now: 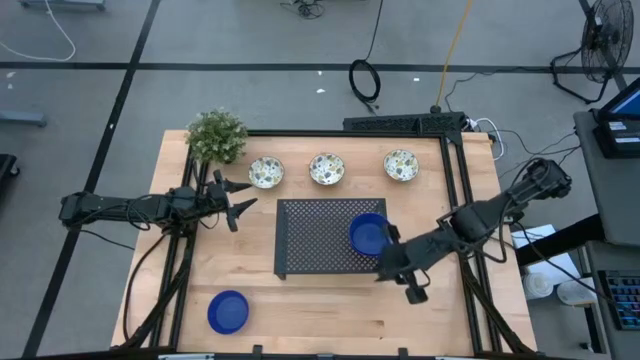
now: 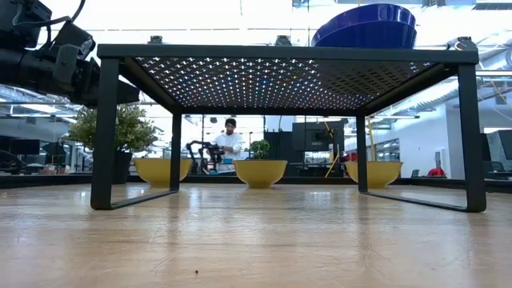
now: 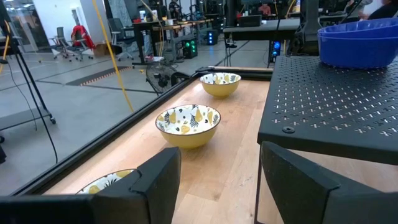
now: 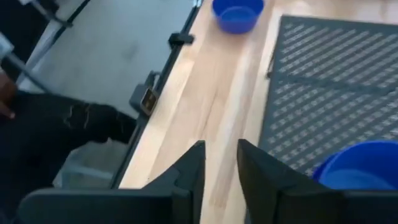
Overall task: Pick & Place Mini bowls
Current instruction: Stack the right blue bowl on the blue bowl on the shelf
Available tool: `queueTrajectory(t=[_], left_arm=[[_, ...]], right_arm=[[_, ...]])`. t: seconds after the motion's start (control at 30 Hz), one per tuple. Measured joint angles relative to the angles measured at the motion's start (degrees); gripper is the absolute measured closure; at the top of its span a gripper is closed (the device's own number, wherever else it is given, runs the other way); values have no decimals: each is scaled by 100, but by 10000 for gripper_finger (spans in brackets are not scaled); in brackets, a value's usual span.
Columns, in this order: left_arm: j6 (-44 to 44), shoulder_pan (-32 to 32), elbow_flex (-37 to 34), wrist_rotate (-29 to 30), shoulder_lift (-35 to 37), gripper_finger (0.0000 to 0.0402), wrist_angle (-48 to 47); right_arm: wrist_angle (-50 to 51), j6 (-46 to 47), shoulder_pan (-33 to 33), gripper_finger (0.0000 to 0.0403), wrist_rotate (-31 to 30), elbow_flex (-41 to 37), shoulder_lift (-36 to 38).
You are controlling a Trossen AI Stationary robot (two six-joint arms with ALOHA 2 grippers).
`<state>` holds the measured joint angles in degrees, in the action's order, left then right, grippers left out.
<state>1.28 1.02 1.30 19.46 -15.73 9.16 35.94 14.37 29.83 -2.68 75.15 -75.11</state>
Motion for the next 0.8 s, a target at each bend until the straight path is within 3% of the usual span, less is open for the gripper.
queueTrajectory(t=[0.2, 0.43, 0.8], left_arm=[[0, 1, 0, 0, -2, 174, -1], [0, 2, 0, 0, -1, 174, 0], [0, 2, 0, 0, 0, 174, 1]], right_arm=[[23, -4, 227, 395, -2, -530, 0], [-179, 9, 253, 395, -442, -1219, -2], [-129, -325, 253, 401, -1526, -1261, 30]])
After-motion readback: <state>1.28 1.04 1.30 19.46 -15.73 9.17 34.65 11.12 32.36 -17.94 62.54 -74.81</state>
